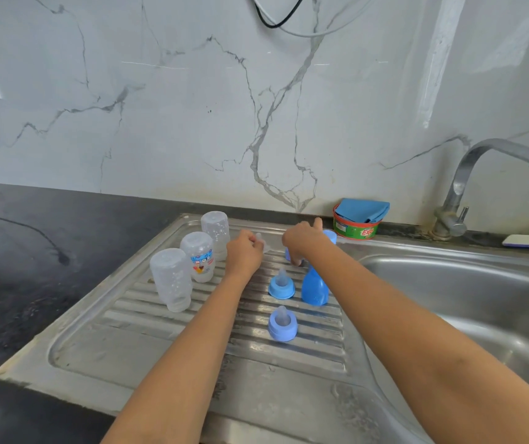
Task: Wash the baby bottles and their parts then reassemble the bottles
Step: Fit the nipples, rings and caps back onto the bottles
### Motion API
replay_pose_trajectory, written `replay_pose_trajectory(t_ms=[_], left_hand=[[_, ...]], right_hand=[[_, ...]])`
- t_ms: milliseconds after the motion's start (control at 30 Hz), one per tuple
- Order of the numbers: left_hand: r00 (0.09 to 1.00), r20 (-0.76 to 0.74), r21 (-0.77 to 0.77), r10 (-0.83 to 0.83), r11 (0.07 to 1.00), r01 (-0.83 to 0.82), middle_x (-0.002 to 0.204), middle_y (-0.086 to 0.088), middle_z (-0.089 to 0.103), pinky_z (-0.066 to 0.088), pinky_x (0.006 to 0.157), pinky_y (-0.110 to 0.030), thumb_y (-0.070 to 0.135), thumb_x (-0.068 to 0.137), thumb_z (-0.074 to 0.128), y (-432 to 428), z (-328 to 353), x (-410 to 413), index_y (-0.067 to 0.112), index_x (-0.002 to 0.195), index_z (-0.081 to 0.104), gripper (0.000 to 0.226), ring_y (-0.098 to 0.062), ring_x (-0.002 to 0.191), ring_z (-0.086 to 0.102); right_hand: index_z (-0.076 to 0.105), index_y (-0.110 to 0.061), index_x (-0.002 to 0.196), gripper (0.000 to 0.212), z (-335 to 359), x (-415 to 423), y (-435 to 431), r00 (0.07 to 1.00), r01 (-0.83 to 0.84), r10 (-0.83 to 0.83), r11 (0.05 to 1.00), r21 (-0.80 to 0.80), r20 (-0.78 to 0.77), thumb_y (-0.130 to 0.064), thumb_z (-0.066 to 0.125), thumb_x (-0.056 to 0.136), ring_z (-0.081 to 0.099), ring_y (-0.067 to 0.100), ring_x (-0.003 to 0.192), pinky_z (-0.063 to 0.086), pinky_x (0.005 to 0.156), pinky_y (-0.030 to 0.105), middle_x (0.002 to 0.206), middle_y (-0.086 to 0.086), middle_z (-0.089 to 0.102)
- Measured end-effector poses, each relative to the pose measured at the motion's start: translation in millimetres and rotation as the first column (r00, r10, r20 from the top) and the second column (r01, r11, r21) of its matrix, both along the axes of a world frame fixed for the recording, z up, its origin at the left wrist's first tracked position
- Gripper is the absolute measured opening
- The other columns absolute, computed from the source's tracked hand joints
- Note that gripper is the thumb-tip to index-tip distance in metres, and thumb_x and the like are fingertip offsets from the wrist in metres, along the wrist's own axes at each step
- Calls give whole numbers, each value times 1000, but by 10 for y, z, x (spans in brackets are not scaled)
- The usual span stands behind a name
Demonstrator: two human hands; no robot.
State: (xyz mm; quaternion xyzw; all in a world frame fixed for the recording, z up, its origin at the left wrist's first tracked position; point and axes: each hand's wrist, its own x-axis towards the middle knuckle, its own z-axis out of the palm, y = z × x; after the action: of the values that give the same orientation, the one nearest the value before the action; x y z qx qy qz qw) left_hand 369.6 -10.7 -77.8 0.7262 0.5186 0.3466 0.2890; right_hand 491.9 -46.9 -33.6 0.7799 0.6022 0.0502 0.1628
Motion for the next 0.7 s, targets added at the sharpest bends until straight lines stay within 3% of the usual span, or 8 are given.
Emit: replay_pose_trajectory(t_ms=[133, 233, 300, 367, 467, 533, 633, 700], left_hand=[[975, 222, -150, -1, 988, 35, 100, -3, 64, 54, 81, -32, 27, 94, 58, 22, 61, 34, 12, 96, 58, 16, -17, 89, 63], [885, 466, -240, 18, 965, 107, 95, -5, 67, 56, 87, -35, 19, 90, 65, -28, 206, 64, 10, 91, 62, 9, -16, 85, 66], [797, 601, -260, 55, 957, 131, 88, -2, 66, 55, 88, -36, 10, 88, 67, -91, 349, 85, 12, 85, 60, 7, -17, 83, 65], [713, 698, -282, 66, 940, 190, 90, -2, 65, 56, 82, -28, 6, 89, 66, -247, 550, 116, 8, 94, 61, 8, -13, 82, 64], [631, 771, -336, 88, 898, 286, 91, -2, 64, 56, 69, -18, 2, 91, 62, -489, 834, 202, 8, 101, 62, 12, -8, 77, 62], [615, 781, -392, 110, 853, 344, 86, -4, 63, 56, 68, -23, 0, 90, 62, -694, 998, 286, 9, 89, 61, 9, -10, 72, 59], [613, 787, -411, 67, 798, 441, 75, -5, 59, 55, 71, -30, -4, 90, 59, -1024, 1247, 441, 11, 81, 58, 18, -10, 65, 54], [552, 834, -368, 21, 765, 528, 70, -2, 64, 56, 69, -29, -5, 90, 58, -1230, 1419, 541, 11, 84, 59, 17, -9, 64, 59]], right_hand=[[57, -20, 118, 31, 7, 10, -23, 997, -38, 48, 989, 140, -64, -21, 60, 88, 45, 25, 116, 23, 104, 45, 113, 5, 57], [54, -20, 124, 35, 200, 109, -148, 928, 12, 142, 914, 406, -346, -24, 57, 89, 50, 26, 109, 35, 94, 38, 112, 7, 59], [54, -14, 122, 36, 380, 210, -297, 762, 160, 258, 814, 558, -594, -23, 61, 88, 54, 24, 92, 41, 79, 30, 103, 9, 58], [53, -11, 119, 36, 560, 326, -493, 631, 315, 314, 731, 605, -709, -21, 63, 86, 54, 24, 81, 43, 71, 28, 96, 9, 56], [50, -14, 120, 34, 794, 464, -806, 250, 517, 315, 756, 402, -915, -17, 58, 87, 60, 24, 79, 57, 71, 31, 95, 10, 58], [56, -14, 115, 27, 940, 549, -1050, 110, 528, 302, 790, 313, -947, -11, 55, 88, 58, 18, 76, 58, 68, 27, 92, 8, 56], [61, -11, 103, 19, 1175, 718, -1460, 62, 508, 347, 796, 329, -936, 0, 55, 89, 57, 17, 82, 58, 77, 30, 101, 11, 53], [61, -9, 99, 18, 1355, 830, -1804, -145, 501, 469, 794, 344, -871, 4, 51, 91, 59, 24, 90, 58, 82, 33, 106, 11, 52]])
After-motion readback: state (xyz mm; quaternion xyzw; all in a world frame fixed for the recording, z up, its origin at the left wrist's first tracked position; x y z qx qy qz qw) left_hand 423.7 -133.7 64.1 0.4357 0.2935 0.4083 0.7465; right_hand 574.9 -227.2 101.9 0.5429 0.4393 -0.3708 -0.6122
